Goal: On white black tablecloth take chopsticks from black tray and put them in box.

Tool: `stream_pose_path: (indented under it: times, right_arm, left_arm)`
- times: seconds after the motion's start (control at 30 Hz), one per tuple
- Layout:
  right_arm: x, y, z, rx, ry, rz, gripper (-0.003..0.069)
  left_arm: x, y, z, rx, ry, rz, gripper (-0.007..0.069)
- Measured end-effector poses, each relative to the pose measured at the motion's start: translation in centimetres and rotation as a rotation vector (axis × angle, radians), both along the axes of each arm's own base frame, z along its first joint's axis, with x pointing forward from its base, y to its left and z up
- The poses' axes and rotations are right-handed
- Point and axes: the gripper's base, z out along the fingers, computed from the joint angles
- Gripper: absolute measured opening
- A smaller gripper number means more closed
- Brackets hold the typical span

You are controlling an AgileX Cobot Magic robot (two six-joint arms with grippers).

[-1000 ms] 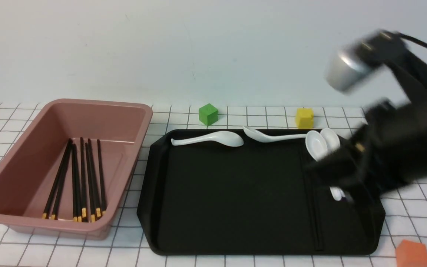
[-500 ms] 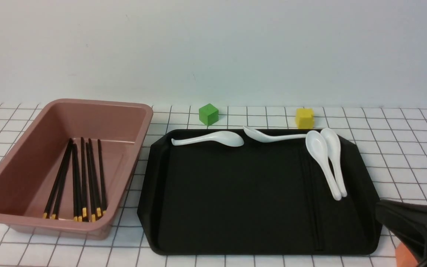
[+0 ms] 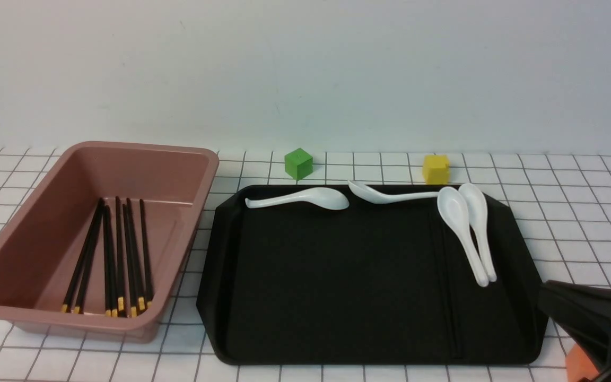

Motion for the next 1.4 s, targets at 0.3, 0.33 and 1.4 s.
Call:
stream_pose_path:
  times: [0.3,0.33,1.4]
  right_arm:
    - [0.0,0.0,0.1,0.004,-0.008,-0.003,0.0015]
    - [-0.1,-0.1,0.1,0.005,-0.009,-0.003,0.0015]
    - [-7.1,-7.1,-9.2,0.031,-0.005,-0.545,0.0048]
  left_arm:
    - [0.0,0.0,0.0,0.000,0.000,0.000,0.0238]
    - [0.0,0.0,0.0,0.000,0.000,0.000,0.0238]
    - [0.0,0.0,0.0,0.000,0.000,0.000,0.0238]
